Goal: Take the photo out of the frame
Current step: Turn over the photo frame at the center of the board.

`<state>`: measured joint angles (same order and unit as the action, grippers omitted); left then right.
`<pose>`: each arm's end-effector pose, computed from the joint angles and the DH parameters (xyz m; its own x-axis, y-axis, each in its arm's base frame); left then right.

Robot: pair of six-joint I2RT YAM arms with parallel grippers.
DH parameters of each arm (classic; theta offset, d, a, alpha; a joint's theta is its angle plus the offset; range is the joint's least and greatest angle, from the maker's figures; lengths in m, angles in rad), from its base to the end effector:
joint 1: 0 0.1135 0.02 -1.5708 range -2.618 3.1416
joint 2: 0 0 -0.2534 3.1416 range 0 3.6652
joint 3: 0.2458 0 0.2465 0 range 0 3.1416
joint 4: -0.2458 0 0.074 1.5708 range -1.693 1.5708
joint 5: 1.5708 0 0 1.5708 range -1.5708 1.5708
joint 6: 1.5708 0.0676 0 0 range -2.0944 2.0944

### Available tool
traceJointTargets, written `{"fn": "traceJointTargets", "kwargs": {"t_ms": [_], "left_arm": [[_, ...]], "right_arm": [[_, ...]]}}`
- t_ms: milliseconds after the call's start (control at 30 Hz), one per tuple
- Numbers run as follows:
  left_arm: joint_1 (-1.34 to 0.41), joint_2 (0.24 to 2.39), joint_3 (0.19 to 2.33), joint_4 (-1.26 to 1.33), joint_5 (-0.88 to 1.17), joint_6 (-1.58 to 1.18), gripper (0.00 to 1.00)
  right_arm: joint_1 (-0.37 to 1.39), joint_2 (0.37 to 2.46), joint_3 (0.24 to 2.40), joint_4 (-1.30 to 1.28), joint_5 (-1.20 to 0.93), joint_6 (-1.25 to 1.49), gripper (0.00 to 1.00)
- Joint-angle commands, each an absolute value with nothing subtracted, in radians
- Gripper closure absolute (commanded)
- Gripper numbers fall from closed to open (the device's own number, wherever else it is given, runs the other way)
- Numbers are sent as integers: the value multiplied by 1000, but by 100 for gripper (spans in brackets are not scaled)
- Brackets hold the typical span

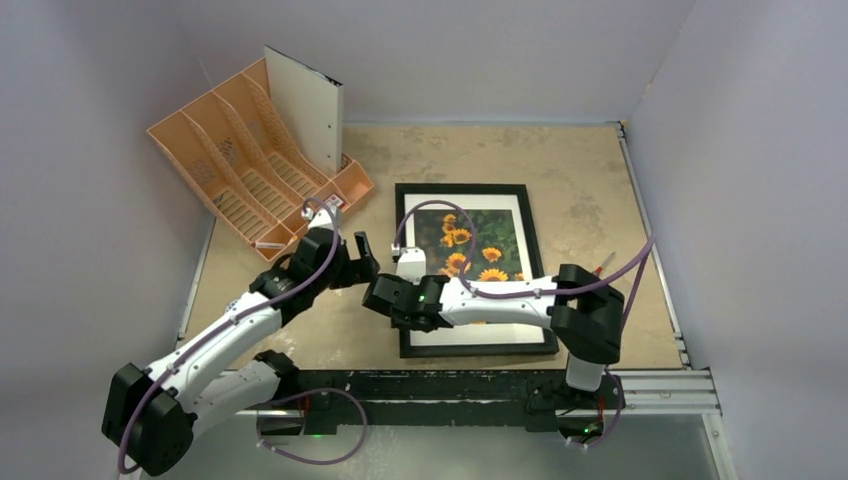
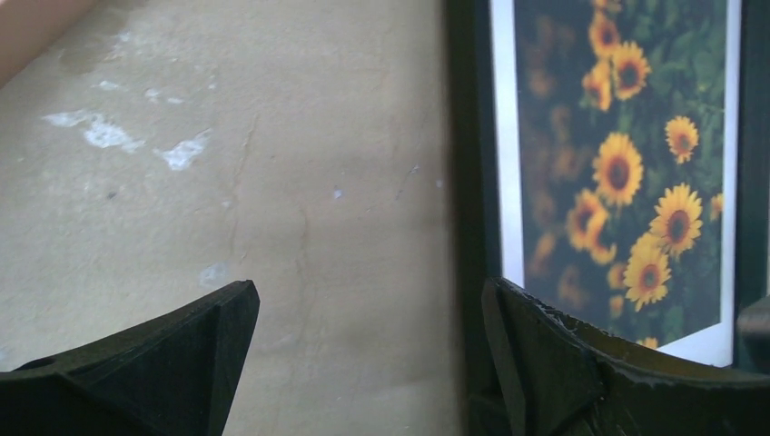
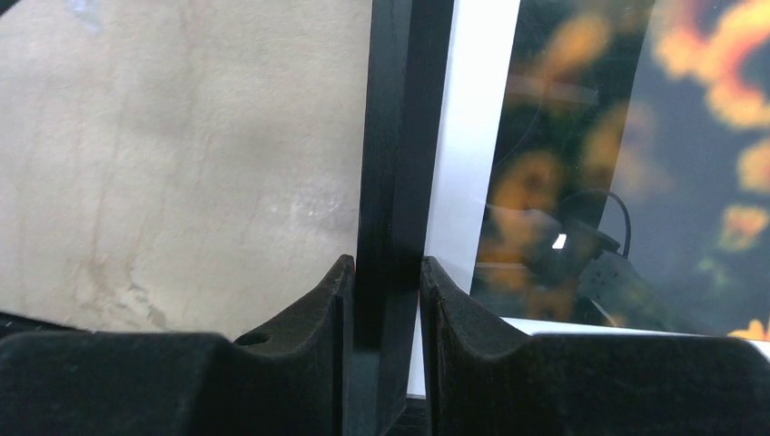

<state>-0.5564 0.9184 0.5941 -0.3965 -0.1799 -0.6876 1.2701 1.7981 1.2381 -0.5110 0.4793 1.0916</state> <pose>0.1911 -0.1046 0.2028 -0.6904 -0.3059 -0.6555 -0.0424 0.9217 -0.3856 0.1411 0.3497 0.1666 -0.8138 0.0340 -0.5801 -0.1299 0.9624 0.2387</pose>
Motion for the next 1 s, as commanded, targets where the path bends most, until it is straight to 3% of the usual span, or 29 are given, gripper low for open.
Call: {"fn": "traceJointTargets", "kwargs": {"t_ms": [0, 333, 600, 833, 967], "left_arm": [[-551, 996, 689, -271, -102, -662, 0], [-523, 1112, 691, -137, -33, -674, 0], [-462, 1181, 535, 211, 240, -715, 0], [-456, 1244, 410, 489, 345, -804, 1], [-454, 1292, 385, 584, 379, -827, 7]], "right_arm": [[1306, 1695, 1231, -368, 452, 1103, 100], [1331, 1572, 1092, -260, 423, 1137, 100], [1336, 1478, 994, -174, 377, 1143, 100], [1336, 1445, 981, -146, 359, 1131, 100], [1336, 1432, 977, -113, 335, 1108, 100]]}}
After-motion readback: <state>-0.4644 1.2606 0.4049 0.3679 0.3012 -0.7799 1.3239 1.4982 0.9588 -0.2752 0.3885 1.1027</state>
